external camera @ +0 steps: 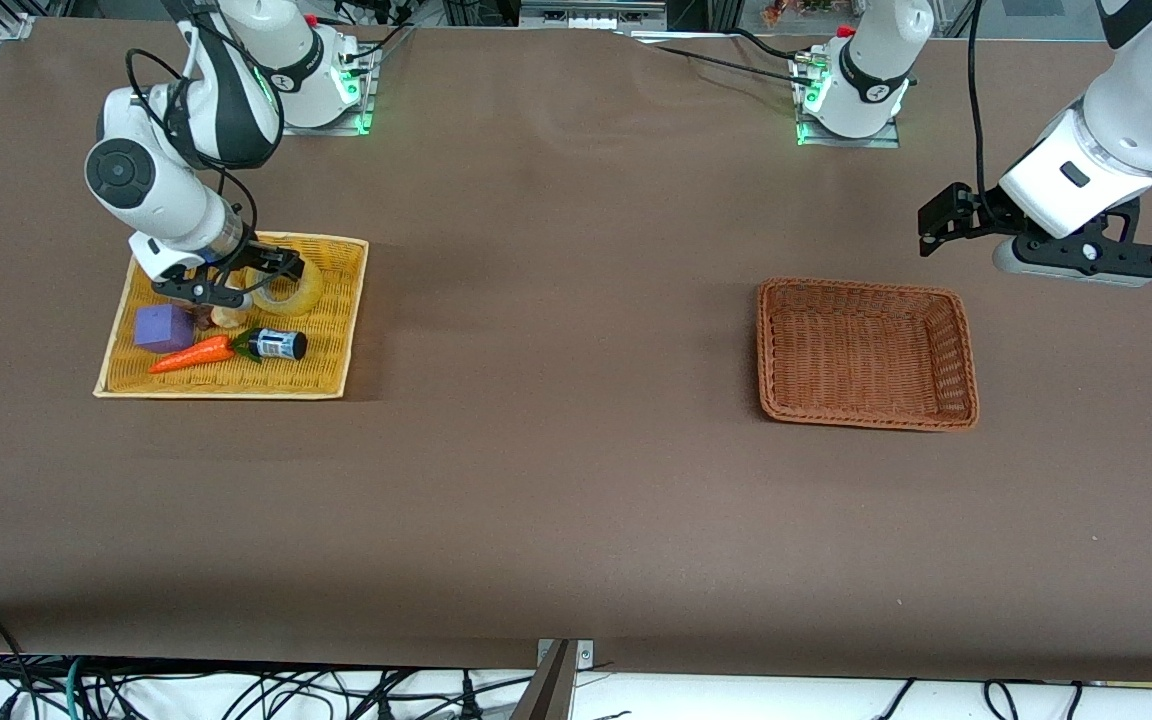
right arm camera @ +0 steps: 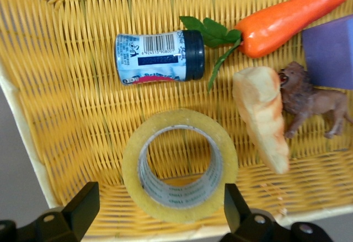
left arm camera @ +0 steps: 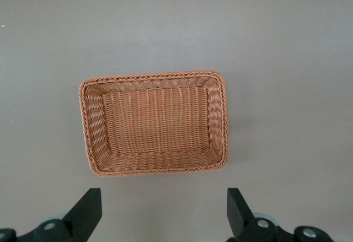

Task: Transfer tape with both arms
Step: 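Lower the right gripper and grasp the tape roll's rim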

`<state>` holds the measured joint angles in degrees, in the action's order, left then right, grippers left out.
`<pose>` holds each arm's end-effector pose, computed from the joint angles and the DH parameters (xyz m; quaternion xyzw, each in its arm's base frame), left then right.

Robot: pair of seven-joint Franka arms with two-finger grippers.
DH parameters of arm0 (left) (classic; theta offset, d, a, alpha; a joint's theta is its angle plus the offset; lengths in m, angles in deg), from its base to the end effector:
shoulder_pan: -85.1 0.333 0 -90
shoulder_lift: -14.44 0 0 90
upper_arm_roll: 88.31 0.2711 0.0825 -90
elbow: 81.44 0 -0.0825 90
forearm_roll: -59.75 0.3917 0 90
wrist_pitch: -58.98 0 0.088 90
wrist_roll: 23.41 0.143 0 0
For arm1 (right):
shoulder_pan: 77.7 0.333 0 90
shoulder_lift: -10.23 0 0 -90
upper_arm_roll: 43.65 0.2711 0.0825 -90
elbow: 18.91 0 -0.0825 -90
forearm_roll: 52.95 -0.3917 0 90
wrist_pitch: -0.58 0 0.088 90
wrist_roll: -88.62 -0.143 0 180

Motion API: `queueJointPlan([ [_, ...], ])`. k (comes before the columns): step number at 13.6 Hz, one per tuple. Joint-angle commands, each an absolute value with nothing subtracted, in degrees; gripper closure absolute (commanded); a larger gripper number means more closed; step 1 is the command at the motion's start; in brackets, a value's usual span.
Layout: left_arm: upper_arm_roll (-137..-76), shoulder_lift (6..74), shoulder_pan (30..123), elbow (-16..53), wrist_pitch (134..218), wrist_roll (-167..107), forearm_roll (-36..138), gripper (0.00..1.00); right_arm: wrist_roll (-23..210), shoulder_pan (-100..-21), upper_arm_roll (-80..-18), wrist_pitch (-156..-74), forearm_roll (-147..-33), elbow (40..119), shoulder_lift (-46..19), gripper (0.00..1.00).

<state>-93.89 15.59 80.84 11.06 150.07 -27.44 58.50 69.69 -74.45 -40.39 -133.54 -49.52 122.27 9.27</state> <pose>0.5568 -0.0993 0.5131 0.9984 -0.0502 -0.0236 0.0091 0.4571 0.0498 0.1902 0.9937 -0.0857 -0.0639 0.0344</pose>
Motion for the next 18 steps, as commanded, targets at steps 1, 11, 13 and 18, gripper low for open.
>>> queueJointPlan([
  [1,-94.1,15.4,81.1,10.1,148.8,-26.1,60.0,0.00,65.7,-74.4,-36.8,-137.3,-49.4,123.8,8.1,0.00],
  [11,-94.2,15.4,81.1,10.1,148.8,-26.1,60.0,0.00,64.9,-74.5,-35.5,-146.3,-49.3,126.3,2.4,0.00],
  [13,-94.2,15.4,81.1,10.1,148.8,-26.1,60.0,0.00,66.0,-74.5,-35.5,-146.6,-49.3,126.4,1.9,0.00],
  [18,-94.2,15.4,81.1,10.1,148.8,-26.2,60.0,0.00,68.6,-74.6,-35.7,-146.7,-49.3,126.5,0.7,0.01],
])
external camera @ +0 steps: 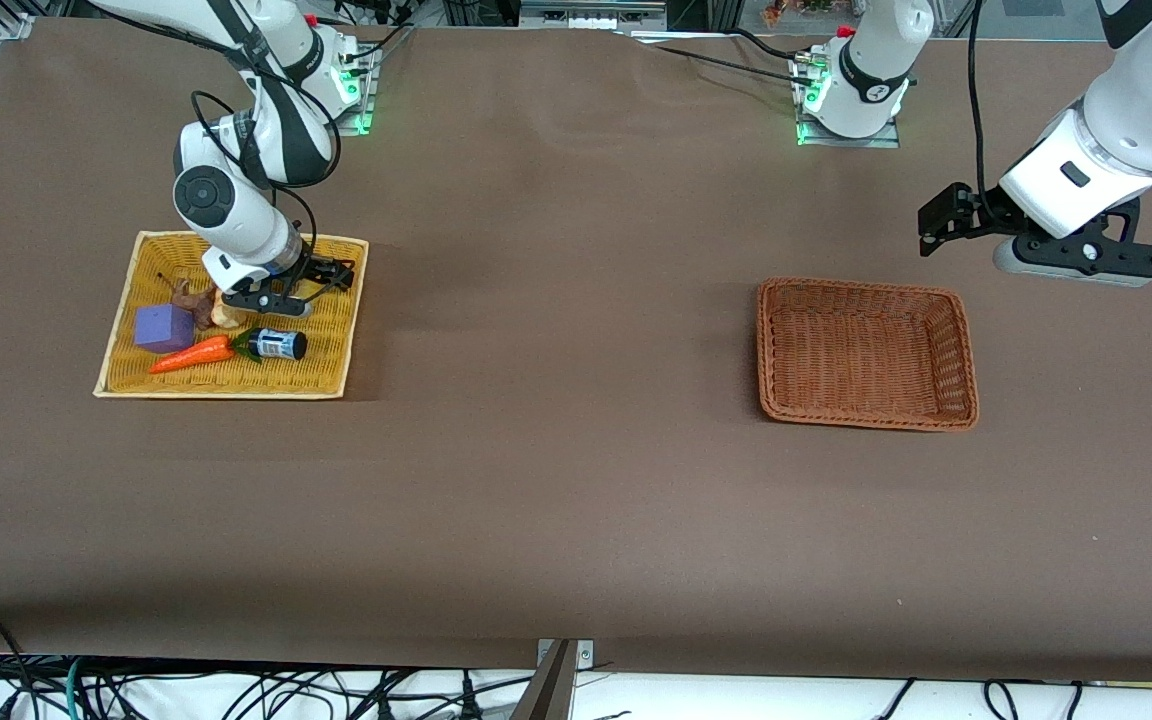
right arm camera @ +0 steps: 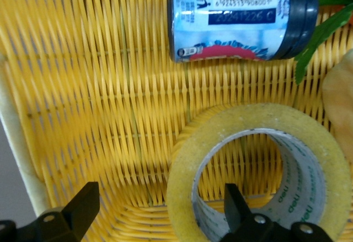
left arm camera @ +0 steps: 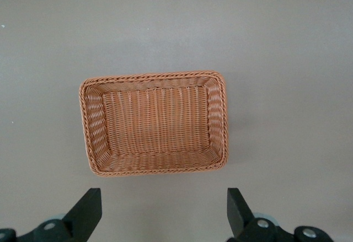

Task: Transfer tape with both arms
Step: 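Lower the right gripper and grasp the tape roll's rim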

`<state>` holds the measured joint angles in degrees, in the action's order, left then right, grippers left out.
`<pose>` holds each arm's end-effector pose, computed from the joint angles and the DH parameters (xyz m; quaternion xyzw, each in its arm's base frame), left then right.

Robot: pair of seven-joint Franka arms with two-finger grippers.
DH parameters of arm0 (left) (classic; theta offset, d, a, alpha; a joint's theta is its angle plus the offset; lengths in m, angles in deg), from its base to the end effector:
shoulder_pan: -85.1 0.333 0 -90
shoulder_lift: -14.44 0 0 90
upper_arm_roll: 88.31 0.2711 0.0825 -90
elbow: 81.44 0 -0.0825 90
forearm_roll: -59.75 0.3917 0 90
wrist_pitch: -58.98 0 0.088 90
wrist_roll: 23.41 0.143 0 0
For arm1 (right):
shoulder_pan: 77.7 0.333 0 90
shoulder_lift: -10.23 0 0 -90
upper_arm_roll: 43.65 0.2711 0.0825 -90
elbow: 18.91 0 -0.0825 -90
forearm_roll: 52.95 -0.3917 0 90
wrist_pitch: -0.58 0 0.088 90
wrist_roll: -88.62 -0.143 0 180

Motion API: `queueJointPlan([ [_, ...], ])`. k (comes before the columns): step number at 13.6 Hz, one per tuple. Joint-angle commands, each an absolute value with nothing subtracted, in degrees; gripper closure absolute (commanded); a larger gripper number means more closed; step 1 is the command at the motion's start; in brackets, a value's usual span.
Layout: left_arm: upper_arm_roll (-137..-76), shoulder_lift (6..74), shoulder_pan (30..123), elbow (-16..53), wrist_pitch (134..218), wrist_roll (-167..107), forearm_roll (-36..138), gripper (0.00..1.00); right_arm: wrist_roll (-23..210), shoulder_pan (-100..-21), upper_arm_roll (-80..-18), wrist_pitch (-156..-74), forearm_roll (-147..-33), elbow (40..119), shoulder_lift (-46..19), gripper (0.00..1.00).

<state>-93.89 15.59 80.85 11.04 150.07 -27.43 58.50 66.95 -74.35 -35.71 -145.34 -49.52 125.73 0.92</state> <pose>0.5569 -0.0992 0.5133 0.9984 -0.0502 -0.0234 0.0091 0.4297 0.0894 0.1183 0.9955 -0.0646 -0.0650 0.0232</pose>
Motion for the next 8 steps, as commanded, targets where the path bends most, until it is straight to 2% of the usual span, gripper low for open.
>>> queueJointPlan([
  [1,-94.2,15.4,81.1,10.1,148.8,-26.2,60.0,0.00,70.1,-74.7,-35.9,-146.8,-49.3,126.5,0.5,0.02],
  [2,-94.2,15.4,81.1,10.1,148.8,-26.2,60.0,0.00,72.0,-74.7,-36.7,-147.2,-49.4,126.5,0.3,0.08],
  [3,-94.2,15.4,81.1,10.1,148.8,-26.2,60.0,0.00,73.3,-74.7,-37.6,-147.3,-49.4,126.5,-0.1,0.21],
  [4,-94.2,15.4,81.1,10.1,148.8,-26.1,60.0,0.00,74.6,-74.7,-37.9,-147.1,-49.3,126.4,0.0,0.52],
  [5,-94.3,15.4,81.1,10.1,148.8,-26.2,60.0,0.00,75.7,-74.7,-38.1,-146.9,-49.4,126.1,0.1,0.77],
  [6,-94.3,15.4,81.1,10.1,148.8,-26.1,60.0,0.00,75.9,-74.7,-38.6,-146.2,-49.4,125.9,0.5,0.92],
  [7,-94.3,15.4,81.1,10.1,148.8,-26.1,60.0,0.00,75.8,-74.7,-38.6,-145.2,-49.4,125.8,0.6,0.99],
  [8,-94.3,15.4,81.1,10.1,148.8,-26.1,60.0,0.00,75.7,-74.7,-38.6,-145.1,-49.4,125.9,0.6,1.00],
])
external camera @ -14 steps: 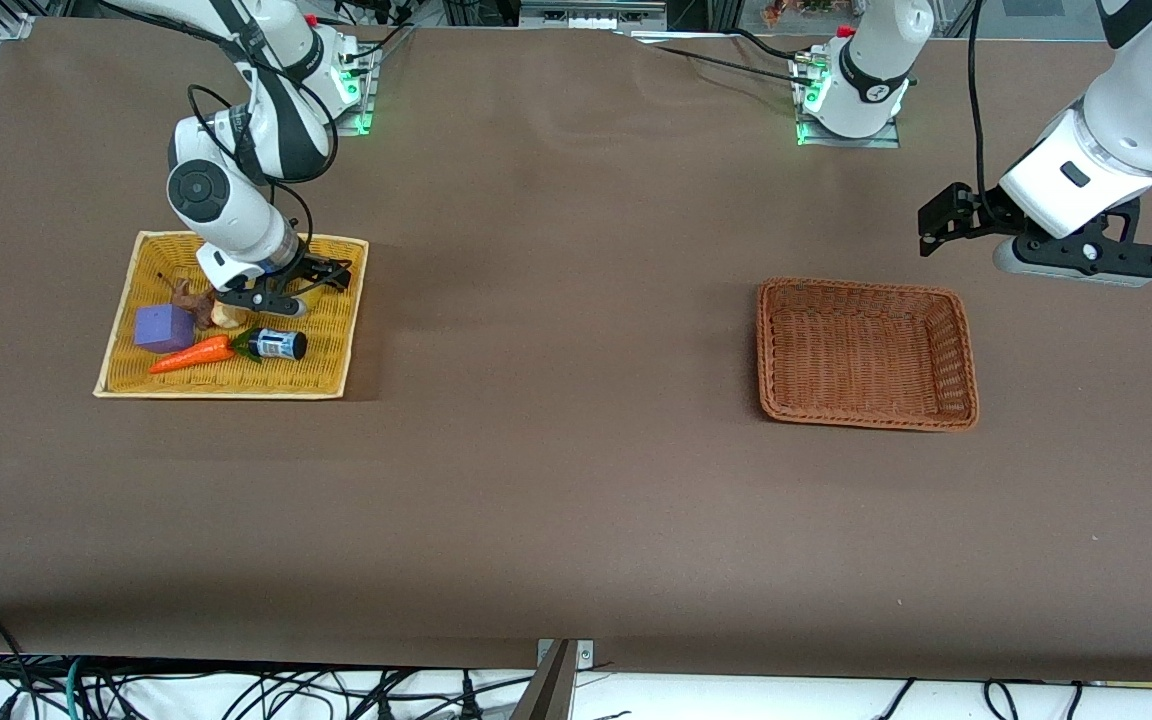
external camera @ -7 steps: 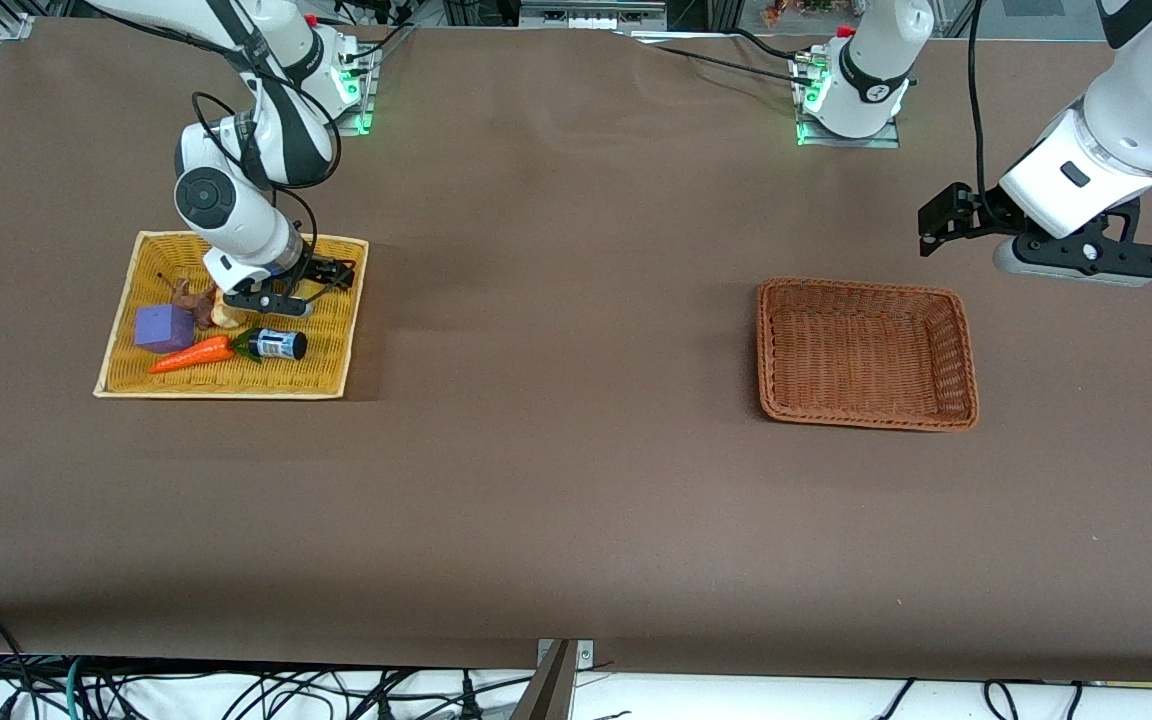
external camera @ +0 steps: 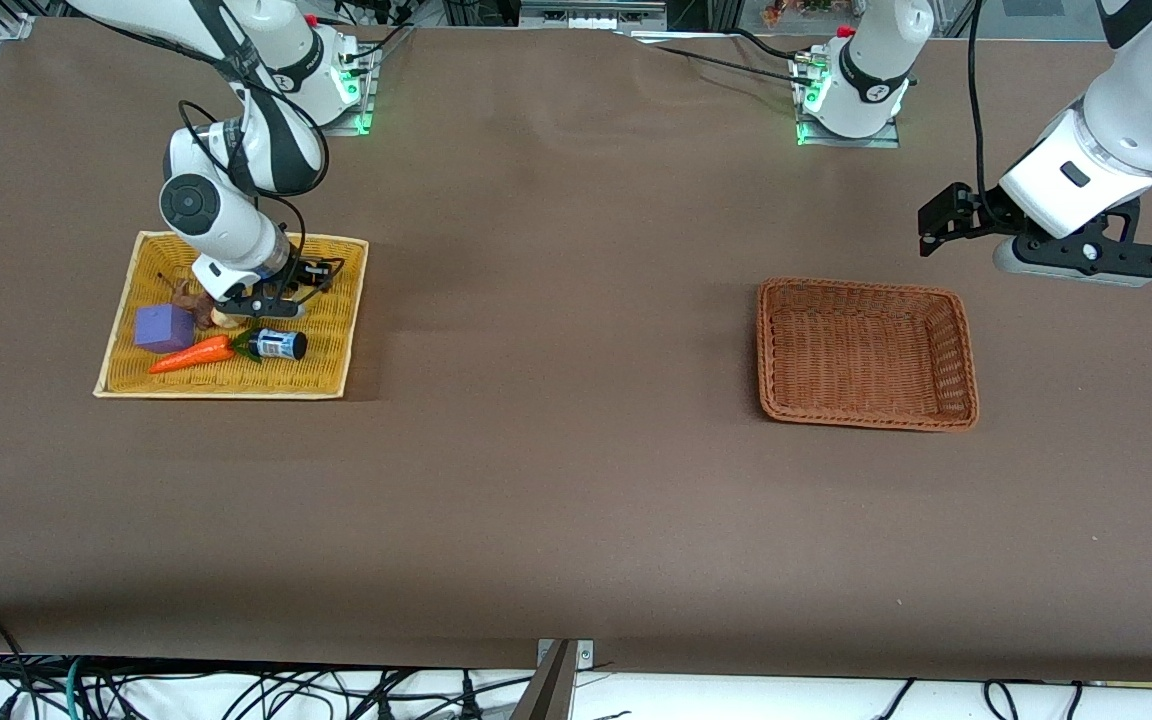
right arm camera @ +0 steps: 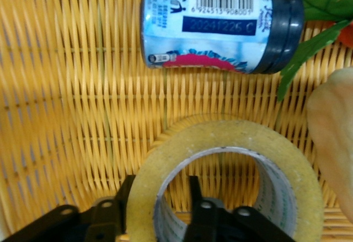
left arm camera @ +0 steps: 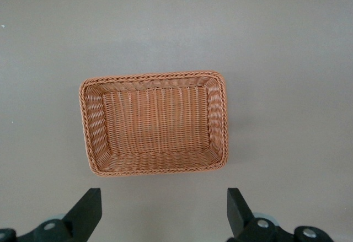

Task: Transfer tape with both arms
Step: 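Lift the tape roll and carry it toward the table's middle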

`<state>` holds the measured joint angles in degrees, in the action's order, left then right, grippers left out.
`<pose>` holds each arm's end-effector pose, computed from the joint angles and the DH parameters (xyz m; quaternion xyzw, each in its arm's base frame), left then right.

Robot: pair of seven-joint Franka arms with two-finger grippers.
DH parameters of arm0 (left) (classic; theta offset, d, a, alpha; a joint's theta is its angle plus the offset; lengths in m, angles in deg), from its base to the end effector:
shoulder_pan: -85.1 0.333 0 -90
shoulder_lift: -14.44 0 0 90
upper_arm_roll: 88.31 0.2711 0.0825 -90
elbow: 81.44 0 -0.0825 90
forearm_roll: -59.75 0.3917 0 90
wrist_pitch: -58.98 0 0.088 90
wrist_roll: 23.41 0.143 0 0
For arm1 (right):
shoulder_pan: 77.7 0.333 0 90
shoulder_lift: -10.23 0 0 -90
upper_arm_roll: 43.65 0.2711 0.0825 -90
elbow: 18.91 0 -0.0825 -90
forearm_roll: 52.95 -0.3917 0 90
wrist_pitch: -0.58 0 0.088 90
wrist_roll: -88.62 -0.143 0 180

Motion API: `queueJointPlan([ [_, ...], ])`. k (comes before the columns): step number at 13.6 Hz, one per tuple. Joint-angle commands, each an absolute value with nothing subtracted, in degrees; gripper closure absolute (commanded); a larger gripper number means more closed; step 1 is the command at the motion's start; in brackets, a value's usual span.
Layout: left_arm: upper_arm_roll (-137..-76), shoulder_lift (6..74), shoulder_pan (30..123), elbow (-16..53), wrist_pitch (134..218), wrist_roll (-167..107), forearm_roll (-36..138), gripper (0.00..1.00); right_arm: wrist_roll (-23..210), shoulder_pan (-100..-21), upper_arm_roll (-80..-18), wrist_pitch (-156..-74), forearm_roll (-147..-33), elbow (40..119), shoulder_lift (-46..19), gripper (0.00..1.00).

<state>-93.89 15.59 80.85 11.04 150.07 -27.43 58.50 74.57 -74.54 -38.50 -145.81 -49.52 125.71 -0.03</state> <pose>0.5569 -0.0992 0.5133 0.9984 -0.0502 -0.0234 0.0091 0.4316 0.0656 0.1114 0.9970 -0.0240 -0.0707 0.0208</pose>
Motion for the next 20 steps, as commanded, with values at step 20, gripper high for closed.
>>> queueJointPlan([
  [20,-94.4,15.5,81.3,10.0,148.8,-26.1,60.0,0.00,34.1,-59.5,-21.6,-116.7,-51.3,81.6,-10.9,1.00],
])
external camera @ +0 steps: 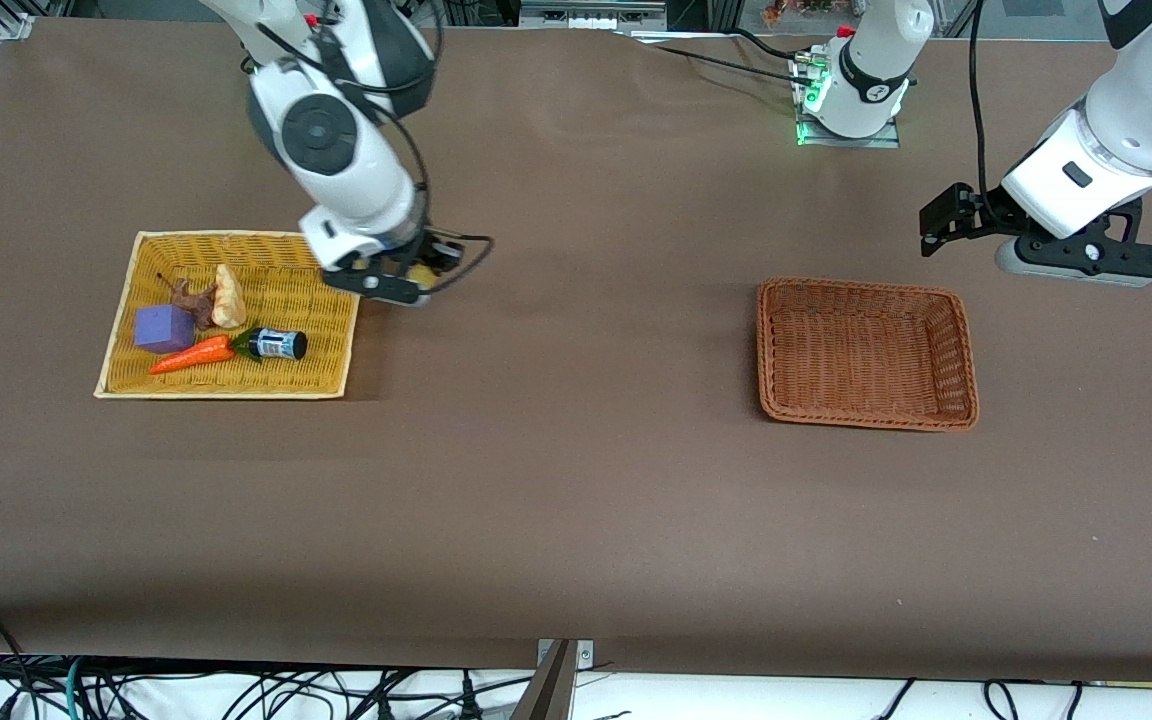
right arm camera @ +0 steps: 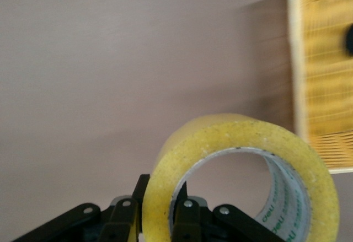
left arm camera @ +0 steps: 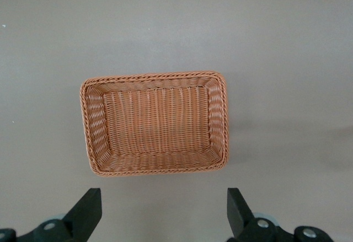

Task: Transfer tape with both arms
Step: 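Lift the tape roll and carry it toward the table's middle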

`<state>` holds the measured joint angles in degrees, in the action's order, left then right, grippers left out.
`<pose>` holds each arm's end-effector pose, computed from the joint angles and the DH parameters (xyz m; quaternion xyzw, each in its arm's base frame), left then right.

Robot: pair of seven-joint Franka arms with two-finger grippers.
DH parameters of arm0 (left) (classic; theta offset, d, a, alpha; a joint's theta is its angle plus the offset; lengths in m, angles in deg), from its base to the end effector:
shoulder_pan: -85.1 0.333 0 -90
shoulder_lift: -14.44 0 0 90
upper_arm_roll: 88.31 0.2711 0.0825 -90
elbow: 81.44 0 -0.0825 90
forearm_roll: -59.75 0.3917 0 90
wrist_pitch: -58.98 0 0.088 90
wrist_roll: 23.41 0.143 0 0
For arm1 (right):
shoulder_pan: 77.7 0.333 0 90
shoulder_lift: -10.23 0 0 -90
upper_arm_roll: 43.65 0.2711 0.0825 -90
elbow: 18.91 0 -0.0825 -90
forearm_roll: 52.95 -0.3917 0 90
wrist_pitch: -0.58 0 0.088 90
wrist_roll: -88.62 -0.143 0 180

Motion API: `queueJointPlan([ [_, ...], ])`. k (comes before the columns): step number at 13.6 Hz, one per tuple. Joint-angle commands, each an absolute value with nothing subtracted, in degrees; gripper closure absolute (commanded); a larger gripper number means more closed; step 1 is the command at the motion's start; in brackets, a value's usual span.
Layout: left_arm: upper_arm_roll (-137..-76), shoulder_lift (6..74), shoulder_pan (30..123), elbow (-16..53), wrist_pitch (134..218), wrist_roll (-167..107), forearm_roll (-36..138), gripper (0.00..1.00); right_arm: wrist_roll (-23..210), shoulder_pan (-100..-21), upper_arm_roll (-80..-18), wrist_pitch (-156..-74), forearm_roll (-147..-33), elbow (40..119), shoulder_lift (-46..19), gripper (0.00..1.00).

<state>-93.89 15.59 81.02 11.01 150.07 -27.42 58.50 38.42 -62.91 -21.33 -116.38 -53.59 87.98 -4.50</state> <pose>0.5572 -0.0976 0.5135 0.9985 -0.0488 -0.0231 0.0092 0.4821 0.3611 0.3008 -0.9908 0.1207 0.0594 0.0171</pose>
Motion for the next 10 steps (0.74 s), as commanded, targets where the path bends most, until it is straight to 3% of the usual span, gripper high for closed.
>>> queueJointPlan([
  [1,-94.4,15.6,81.3,10.0,148.8,-26.1,60.0,0.00,33.3,-58.2,-21.6,-117.9,-48.3,80.9,-13.2,1.00],
  [5,-94.3,15.7,81.4,10.0,148.8,-26.0,60.0,0.00,33.2,-55.7,-21.6,-124.6,-43.4,80.3,-20.6,1.00],
  [10,-94.3,15.7,81.4,9.9,148.8,-26.0,60.0,0.00,27.4,-51.3,-21.9,-125.0,-42.8,73.0,-25.8,1.00],
])
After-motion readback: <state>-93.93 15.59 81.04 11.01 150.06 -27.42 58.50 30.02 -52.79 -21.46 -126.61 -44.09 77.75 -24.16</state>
